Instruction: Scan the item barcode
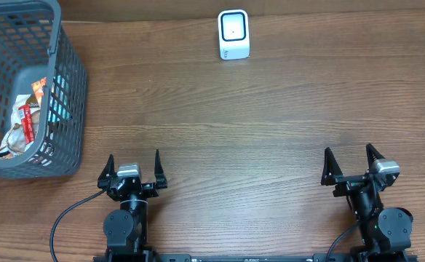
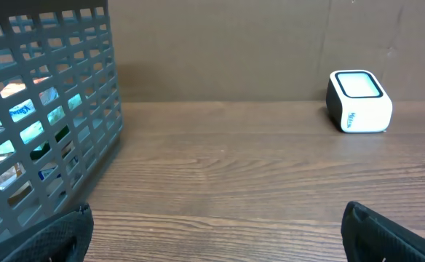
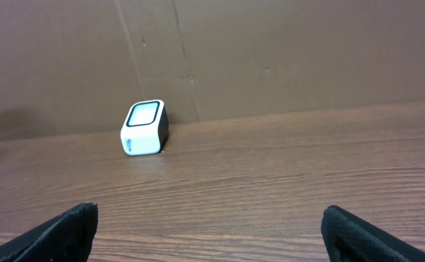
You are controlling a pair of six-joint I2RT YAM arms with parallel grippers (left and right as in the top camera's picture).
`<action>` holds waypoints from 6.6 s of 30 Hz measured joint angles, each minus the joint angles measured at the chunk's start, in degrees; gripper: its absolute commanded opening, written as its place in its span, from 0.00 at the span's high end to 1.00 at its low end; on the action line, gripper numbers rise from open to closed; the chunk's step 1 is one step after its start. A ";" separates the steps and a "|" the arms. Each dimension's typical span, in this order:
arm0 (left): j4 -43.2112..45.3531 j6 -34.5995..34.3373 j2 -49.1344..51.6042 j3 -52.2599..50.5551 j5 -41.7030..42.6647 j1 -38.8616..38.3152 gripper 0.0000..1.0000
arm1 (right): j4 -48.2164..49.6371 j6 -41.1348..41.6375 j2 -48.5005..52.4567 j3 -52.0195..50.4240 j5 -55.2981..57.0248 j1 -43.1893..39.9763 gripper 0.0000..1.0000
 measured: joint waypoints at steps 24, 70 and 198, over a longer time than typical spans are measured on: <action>0.00 -3.58 0.00 0.00 -0.04 0.00 0.00 | -0.02 0.00 0.00 0.00 0.00 0.00 0.00; -42.80 -10.05 49.55 60.89 20.63 0.00 0.01 | -0.04 0.02 0.00 0.00 0.02 0.00 0.00; -41.90 14.25 115.51 99.71 26.08 38.25 0.00 | -0.02 0.02 0.00 0.00 0.00 0.00 0.00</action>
